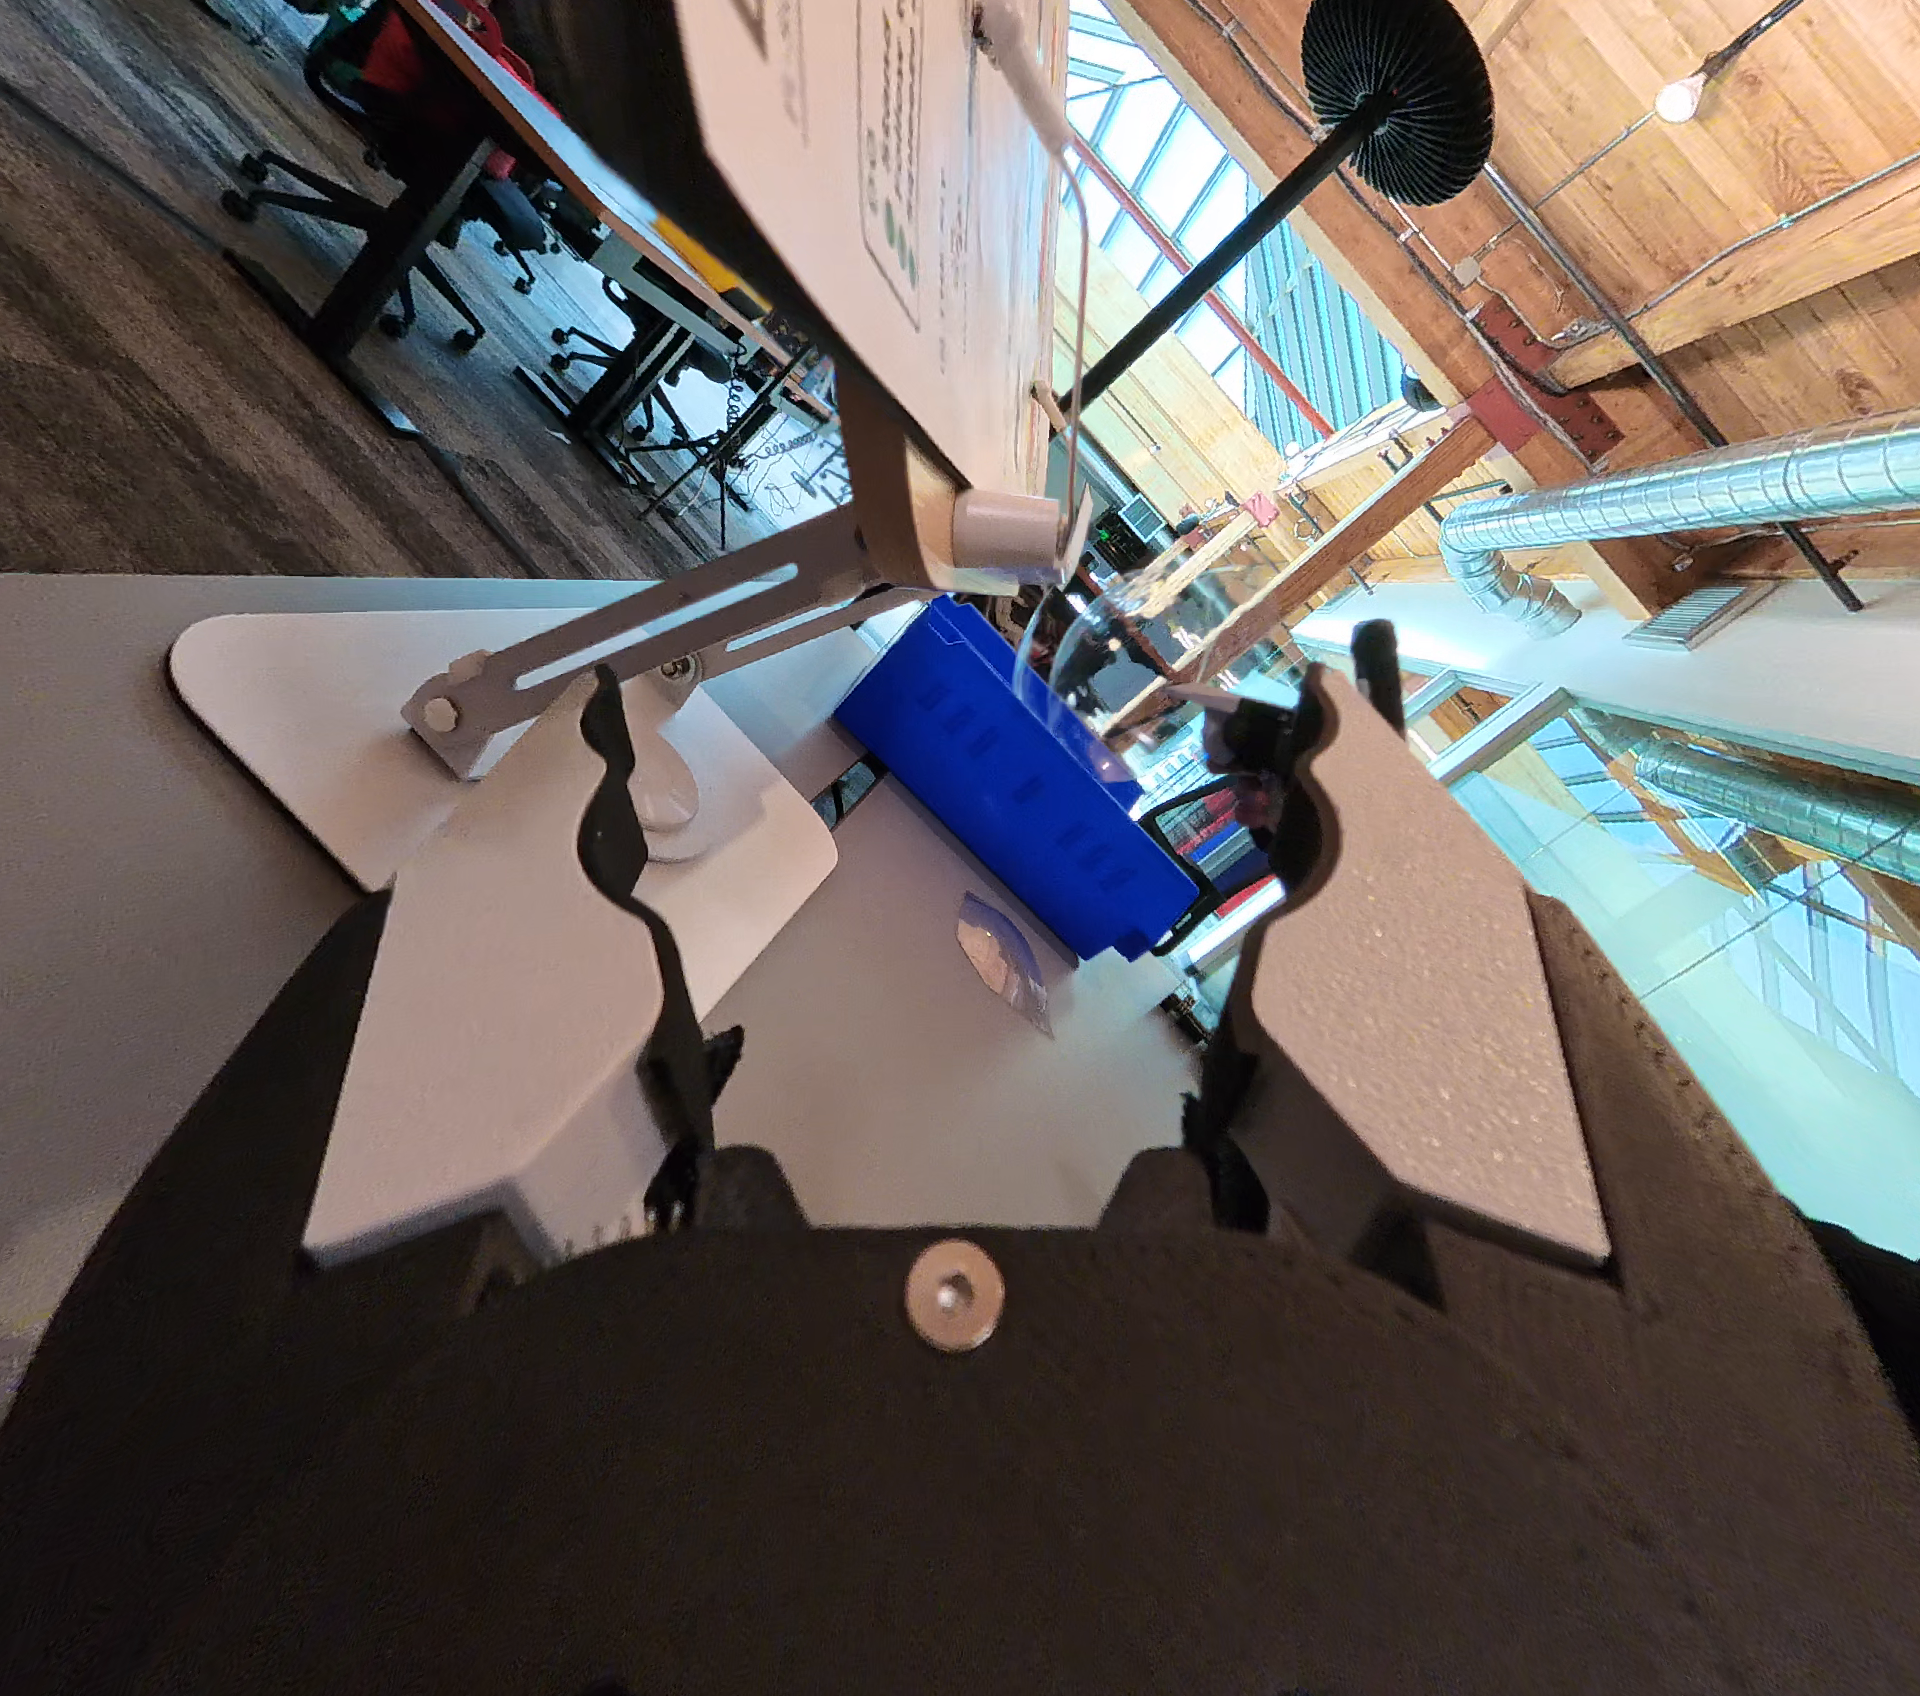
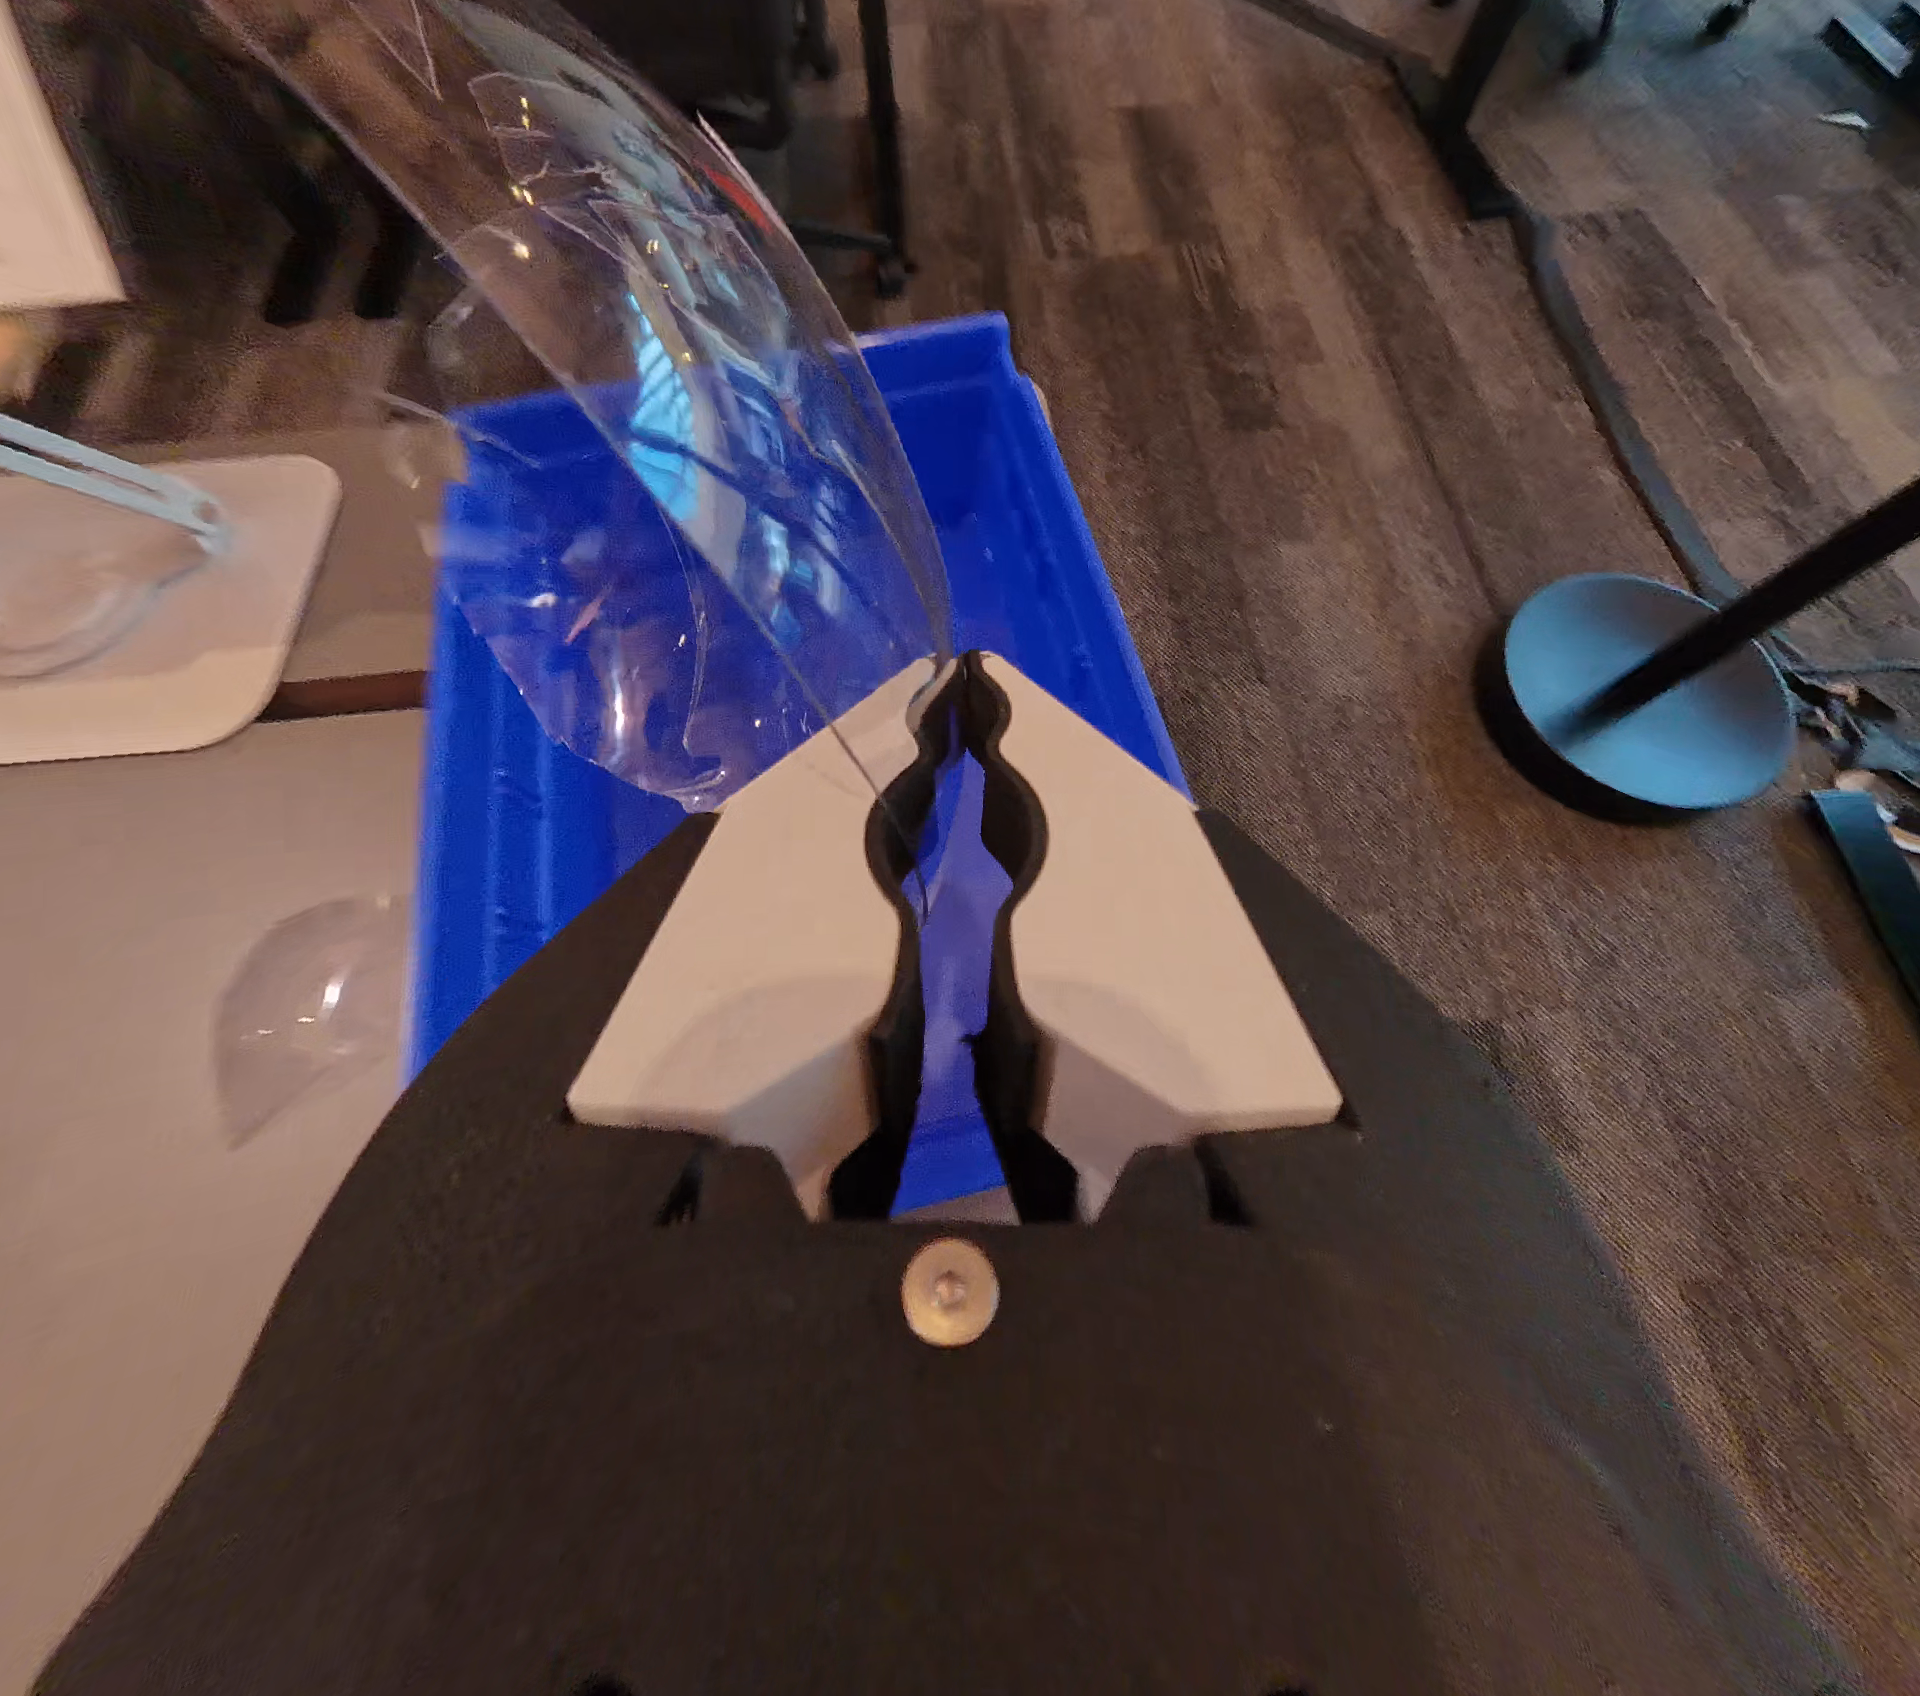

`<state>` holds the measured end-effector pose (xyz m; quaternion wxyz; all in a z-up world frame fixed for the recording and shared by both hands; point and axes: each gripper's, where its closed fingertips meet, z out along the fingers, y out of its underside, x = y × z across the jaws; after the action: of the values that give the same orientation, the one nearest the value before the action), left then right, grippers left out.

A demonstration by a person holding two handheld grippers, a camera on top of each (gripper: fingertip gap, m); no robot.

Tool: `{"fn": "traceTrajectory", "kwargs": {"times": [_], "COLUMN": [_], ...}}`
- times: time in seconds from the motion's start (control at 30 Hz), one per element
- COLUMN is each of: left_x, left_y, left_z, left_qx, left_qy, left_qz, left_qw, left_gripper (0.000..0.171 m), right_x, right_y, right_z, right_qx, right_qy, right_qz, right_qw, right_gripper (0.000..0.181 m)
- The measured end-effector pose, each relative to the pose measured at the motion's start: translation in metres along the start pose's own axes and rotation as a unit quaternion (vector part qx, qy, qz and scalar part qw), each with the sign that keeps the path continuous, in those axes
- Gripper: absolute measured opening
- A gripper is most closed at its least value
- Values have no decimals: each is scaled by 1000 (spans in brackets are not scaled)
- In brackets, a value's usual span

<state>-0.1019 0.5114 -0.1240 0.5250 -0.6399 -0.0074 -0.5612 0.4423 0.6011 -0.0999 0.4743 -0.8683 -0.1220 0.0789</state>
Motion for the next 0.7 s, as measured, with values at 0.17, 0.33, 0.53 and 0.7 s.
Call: {"fn": "traceTrajectory", "kwargs": {"times": [0.17,0.33,0.53,0.7], "left_x": [-2,-5,2,4], "left_y": [-15,-38,-52,-48], "left_z": [12,17,24,33], "left_qx": [34,87,122,101], "left_qy": [12,21,57,61], "left_qz": [3,0,-15,-13], "left_qw": [999,996,991,993], "left_gripper": [119,97,62,27], "right_x": [-2,-88,-239,-274], "right_y": [31,-53,-73,-66], "right_z": [24,-6,51,114], "right_qx": [-56,95,65,69], "right_qy": [12,-65,-285,-291], "right_qz": [-35,-104,23,153], "right_qw": [998,988,956,942], "right_gripper": [82,75,83,81]}}
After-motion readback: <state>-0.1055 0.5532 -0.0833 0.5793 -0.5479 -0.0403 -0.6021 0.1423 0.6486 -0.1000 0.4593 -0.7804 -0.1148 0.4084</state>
